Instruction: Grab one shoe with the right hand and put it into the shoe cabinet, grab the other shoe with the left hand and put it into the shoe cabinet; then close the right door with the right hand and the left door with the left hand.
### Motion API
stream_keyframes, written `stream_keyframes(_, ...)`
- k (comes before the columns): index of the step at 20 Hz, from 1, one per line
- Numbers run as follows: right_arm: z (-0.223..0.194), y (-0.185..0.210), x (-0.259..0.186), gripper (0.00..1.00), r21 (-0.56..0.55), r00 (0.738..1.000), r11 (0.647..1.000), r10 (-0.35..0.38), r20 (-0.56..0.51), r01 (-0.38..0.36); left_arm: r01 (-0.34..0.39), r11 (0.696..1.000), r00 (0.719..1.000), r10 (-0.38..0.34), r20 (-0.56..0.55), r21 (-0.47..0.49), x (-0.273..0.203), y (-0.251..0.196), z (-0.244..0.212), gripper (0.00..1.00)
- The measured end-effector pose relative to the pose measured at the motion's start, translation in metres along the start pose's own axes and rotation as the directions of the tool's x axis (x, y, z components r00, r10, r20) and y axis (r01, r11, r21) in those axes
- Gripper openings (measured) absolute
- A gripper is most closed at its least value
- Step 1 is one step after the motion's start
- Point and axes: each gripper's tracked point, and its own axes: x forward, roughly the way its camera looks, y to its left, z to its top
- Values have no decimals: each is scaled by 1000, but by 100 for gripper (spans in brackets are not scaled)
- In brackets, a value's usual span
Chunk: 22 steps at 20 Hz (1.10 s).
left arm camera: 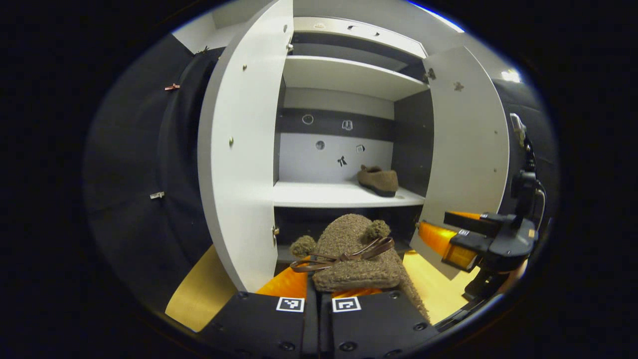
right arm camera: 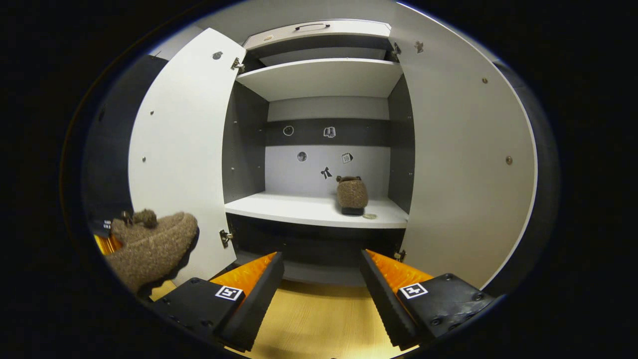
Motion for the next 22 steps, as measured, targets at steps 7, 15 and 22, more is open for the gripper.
stream_keyframes(7,36,17,44,98,-11,989,990,138,52,-138,-68,998,990,65,127,16,80,0,108,6)
stream_keyframes(15,51,1,99,98,4,957,959,283,68,-284,-142,990,981,141,129,-4,225,4,167,6)
stream_keyframes(22,56,-8,116,98,43,950,950,305,68,-309,-108,992,994,108,-3,64,333,5,165,6)
